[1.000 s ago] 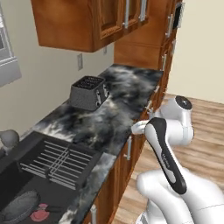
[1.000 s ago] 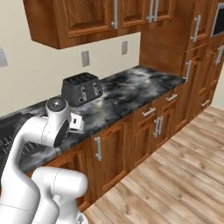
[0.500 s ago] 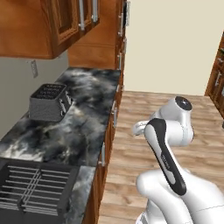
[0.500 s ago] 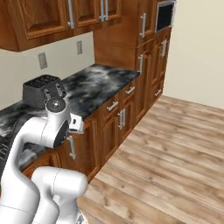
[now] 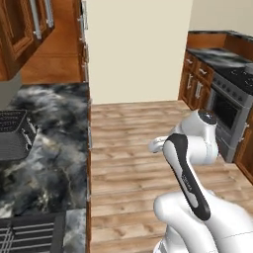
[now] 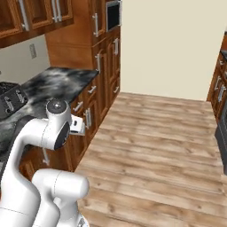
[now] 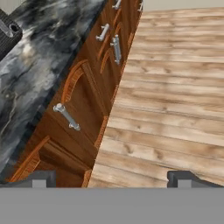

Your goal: Move the pot and pan from the stove into the sink.

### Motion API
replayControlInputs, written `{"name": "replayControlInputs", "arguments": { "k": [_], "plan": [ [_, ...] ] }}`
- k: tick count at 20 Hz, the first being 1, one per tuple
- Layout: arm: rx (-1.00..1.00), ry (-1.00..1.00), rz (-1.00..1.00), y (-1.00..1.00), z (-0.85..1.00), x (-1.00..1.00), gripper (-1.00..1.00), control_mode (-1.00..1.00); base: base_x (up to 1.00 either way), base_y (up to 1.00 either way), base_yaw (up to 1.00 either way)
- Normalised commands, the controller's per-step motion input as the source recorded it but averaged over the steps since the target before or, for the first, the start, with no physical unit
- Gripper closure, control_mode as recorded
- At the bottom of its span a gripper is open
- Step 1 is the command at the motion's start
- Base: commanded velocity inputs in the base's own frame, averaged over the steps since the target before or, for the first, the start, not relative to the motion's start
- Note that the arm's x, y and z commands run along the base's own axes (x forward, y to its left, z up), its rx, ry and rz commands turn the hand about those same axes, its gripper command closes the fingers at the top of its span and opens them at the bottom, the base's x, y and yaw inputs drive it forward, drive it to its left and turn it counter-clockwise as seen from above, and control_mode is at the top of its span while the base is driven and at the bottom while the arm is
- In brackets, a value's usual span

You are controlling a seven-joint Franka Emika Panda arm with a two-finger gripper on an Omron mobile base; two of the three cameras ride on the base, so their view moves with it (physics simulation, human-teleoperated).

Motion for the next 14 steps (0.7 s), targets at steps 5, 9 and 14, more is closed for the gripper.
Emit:
{"name": "replayControlInputs", "arguments": {
  "k": [5, 9, 14],
  "plan": [
    [0.0, 0.0, 0.0, 0.0, 0.0, 0.0, -1.0, 1.0, 0.08, -0.32, -0.45],
    [0.0, 0.0, 0.0, 0.0, 0.0, 0.0, -1.0, 1.0, 0.06, -0.33, -0.35],
    [0.0, 0.0, 0.0, 0.0, 0.0, 0.0, -1.0, 1.0, 0.0, 0.0, -0.01]
  ]
}}
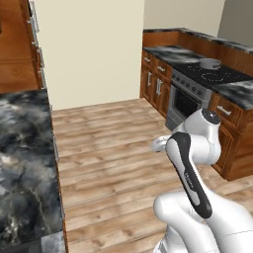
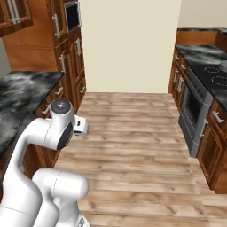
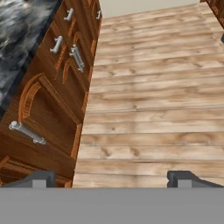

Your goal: Move the pot and pan from the stove into the sink.

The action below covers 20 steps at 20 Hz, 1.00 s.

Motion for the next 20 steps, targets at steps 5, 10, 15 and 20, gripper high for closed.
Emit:
{"name": "replayControlInputs", "arguments": {
  "k": [5, 10, 15, 20],
  "plan": [
    [0.0, 0.0, 0.0, 0.0, 0.0, 0.0, -1.0, 1.0, 0.31, 0.24, -0.01],
    [0.0, 0.0, 0.0, 0.0, 0.0, 0.0, -1.0, 1.0, 0.57, 0.12, 0.0],
    [0.0, 0.0, 0.0, 0.0, 0.0, 0.0, -1.0, 1.0, 0.7, 0.01, 0.0],
    [0.0, 0.0, 0.0, 0.0, 0.0, 0.0, -1.0, 1.0, 0.72, 0.02, 0.0]
  ]
}}
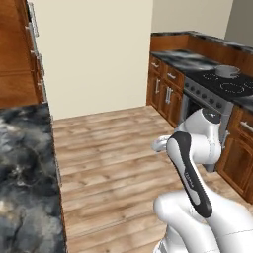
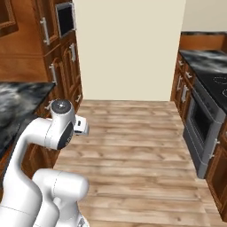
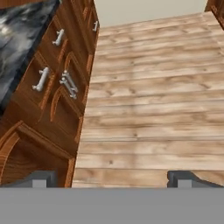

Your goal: Move the pot and pan from the stove into the sink.

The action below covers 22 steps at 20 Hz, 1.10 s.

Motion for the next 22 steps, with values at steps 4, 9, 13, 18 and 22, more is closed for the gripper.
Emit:
{"name": "replayControlInputs", "arguments": {
  "k": [4, 9, 13, 18, 22],
  "plan": [
    [0.0, 0.0, 0.0, 0.0, 0.0, 0.0, -1.0, 1.0, 0.75, 0.0, 0.0],
    [0.0, 0.0, 0.0, 0.0, 0.0, 0.0, -1.0, 1.0, 0.77, 0.0, 0.0],
    [0.0, 0.0, 0.0, 0.0, 0.0, 0.0, -1.0, 1.0, 0.8, 0.0, 0.03],
    [0.0, 0.0, 0.0, 0.0, 0.0, 0.0, -1.0, 1.0, 0.85, 0.0, 0.05],
    [0.0, 0.0, 0.0, 0.0, 0.0, 0.0, -1.0, 1.0, 0.86, 0.0, 0.05]
  ]
}}
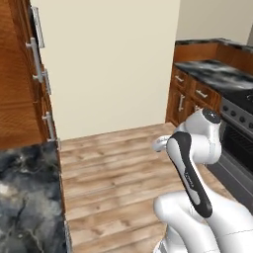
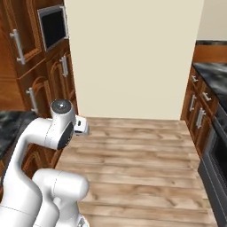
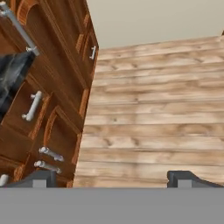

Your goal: Move the pot and pan from the stove into the sink.

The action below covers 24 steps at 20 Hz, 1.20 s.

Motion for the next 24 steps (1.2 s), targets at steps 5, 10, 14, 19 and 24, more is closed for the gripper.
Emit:
{"name": "replayControlInputs", "arguments": {
  "k": [5, 10, 14, 19, 24],
  "plan": [
    [0.0, 0.0, 0.0, 0.0, 0.0, 0.0, -1.0, 1.0, 0.88, 0.04, 0.06],
    [0.0, 0.0, 0.0, 0.0, 0.0, 0.0, -1.0, 1.0, 0.88, 0.07, 0.06],
    [0.0, 0.0, 0.0, 0.0, 0.0, 0.0, -1.0, 1.0, 0.84, 0.04, 0.07],
    [0.0, 0.0, 0.0, 0.0, 0.0, 0.0, -1.0, 1.0, 0.71, 0.0, 0.07],
    [0.0, 0.0, 0.0, 0.0, 0.0, 0.0, -1.0, 1.0, 0.54, -0.07, -0.09]
  ]
}}
